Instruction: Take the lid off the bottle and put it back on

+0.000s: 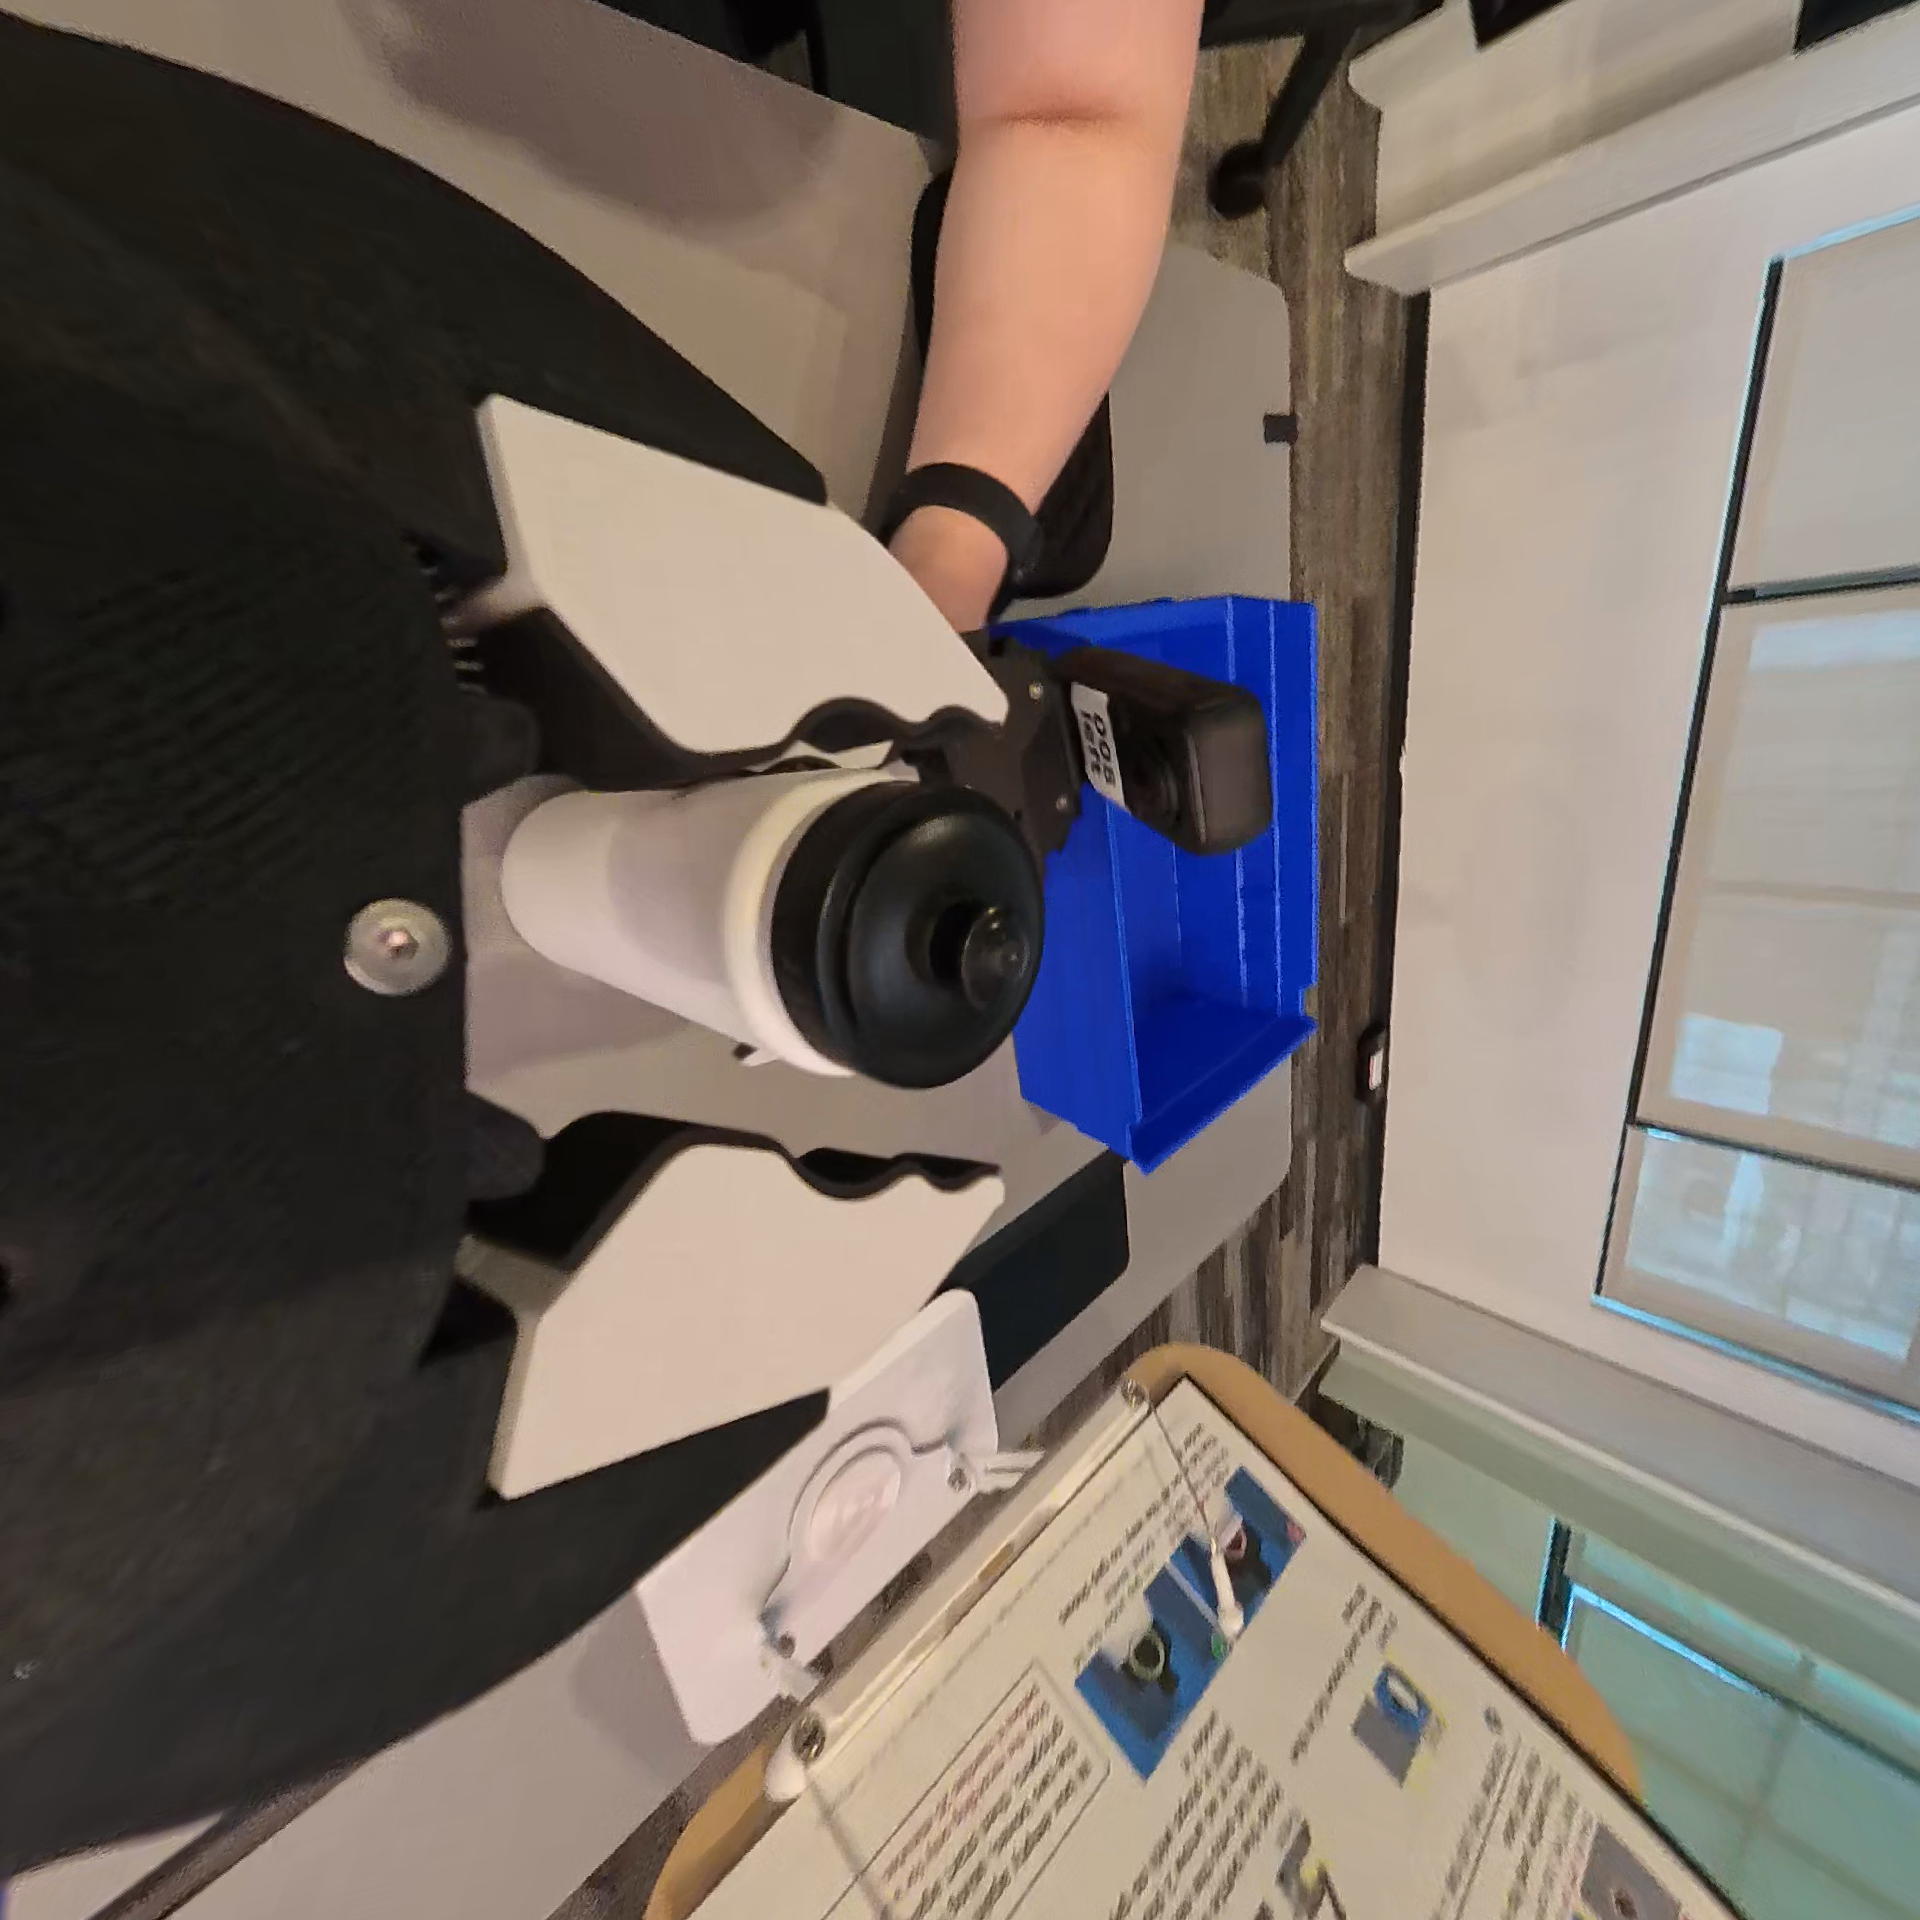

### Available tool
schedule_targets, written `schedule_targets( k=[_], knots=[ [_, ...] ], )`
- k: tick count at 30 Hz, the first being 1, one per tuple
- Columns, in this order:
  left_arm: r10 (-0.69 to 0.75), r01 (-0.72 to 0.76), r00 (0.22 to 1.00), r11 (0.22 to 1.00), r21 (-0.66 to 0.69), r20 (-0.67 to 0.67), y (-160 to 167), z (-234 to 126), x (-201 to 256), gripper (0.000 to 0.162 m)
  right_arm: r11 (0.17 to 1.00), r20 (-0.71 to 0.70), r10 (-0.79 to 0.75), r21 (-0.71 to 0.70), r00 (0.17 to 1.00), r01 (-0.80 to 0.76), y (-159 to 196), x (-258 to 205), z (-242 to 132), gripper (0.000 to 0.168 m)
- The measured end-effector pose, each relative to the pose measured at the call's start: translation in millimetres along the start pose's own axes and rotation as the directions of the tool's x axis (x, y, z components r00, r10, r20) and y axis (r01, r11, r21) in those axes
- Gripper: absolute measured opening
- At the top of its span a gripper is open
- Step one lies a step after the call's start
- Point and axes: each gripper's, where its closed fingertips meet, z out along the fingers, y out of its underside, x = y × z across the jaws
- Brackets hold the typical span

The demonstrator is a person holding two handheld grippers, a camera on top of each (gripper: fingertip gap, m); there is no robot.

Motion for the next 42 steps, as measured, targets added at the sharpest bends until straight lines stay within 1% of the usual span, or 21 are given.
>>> schedule_targets(
  k=[1,2,7,8,11,14,19,24,26,28,30,33,35,39,42],
  knots=[
    [-0.008,0.008,1.000,1.000,0.023,0.015,-0.9,0.2,-1.8,0.089,1.000,-0.008,0.013,-0.009,1.000,-0.013,0.3,2.1,-2.5,0.077],
    [-0.021,0.021,1.000,1.000,0.024,-0.002,-0.5,1.0,0.0,0.090,0.999,-0.004,0.026,-0.026,1.000,-0.026,2.9,2.5,-3.0,0.077],
    [-0.017,0.017,0.999,1.000,-0.010,-0.029,1.0,1.3,4.6,0.090,0.991,0.010,0.065,-0.115,0.998,-0.064,24.2,3.4,8.5,0.079],
    [-0.017,0.017,0.999,1.000,-0.013,-0.035,0.6,1.2,5.6,0.094,0.990,0.016,0.071,-0.122,0.997,-0.068,26.0,2.6,10.1,0.079],
    [-0.012,0.012,0.999,1.000,0.018,-0.034,-3.9,0.0,7.4,0.095,0.991,0.019,0.065,-0.121,0.998,-0.062,25.7,2.3,9.8,0.079],
    [0.002,-0.001,1.000,0.999,0.046,-0.027,-4.4,-0.6,6.8,0.086,0.991,0.028,0.080,-0.113,0.996,-0.076,22.9,2.4,6.0,0.079],
    [0.003,-0.002,1.000,0.999,0.044,-0.013,-4.4,1.2,6.4,0.086,0.985,0.035,0.118,-0.130,0.992,-0.113,23.5,0.8,4.1,0.079],
    [-0.004,0.002,0.999,0.998,0.055,0.043,-5.0,3.6,3.7,0.086,0.967,-0.014,0.202,-0.157,0.979,-0.201,27.4,-6.0,13.0,0.080],
    [-0.005,0.001,0.998,0.998,0.057,0.059,-5.1,4.3,3.5,0.086,0.956,-0.057,0.227,-0.179,0.972,-0.234,33.5,-6.1,18.0,0.081],
    [-0.007,0.003,0.997,0.999,0.054,0.072,-4.9,4.8,3.1,0.086,0.949,-0.087,0.239,-0.189,0.967,-0.251,38.1,-4.3,21.0,0.080],
    [-0.007,0.004,0.997,0.999,0.044,0.074,-4.6,4.7,3.0,0.086,0.952,-0.084,0.230,-0.186,0.970,-0.242,38.8,-2.5,21.5,0.075],
    [-0.006,0.005,0.998,1.000,0.030,0.056,-4.1,4.5,3.5,0.086,0.957,-0.036,0.207,-0.201,0.978,-0.210,39.5,-3.8,19.8,0.074],
    [-0.006,0.005,0.999,1.000,0.023,0.037,-3.9,4.6,4.2,0.085,0.964,0.029,0.181,-0.201,0.983,-0.172,39.9,-5.4,18.0,0.073],
    [0.002,0.000,0.997,1.000,0.025,-0.081,-3.8,6.9,15.8,0.085,0.981,0.206,0.138,-0.164,0.969,-0.105,39.0,-13.5,11.7,0.073],
    [0.007,-0.002,0.989,1.000,0.031,-0.150,-3.8,7.7,23.7,0.085,0.990,0.296,0.109,-0.119,0.949,-0.077,37.9,-18.5,7.8,0.073]
  ],
)
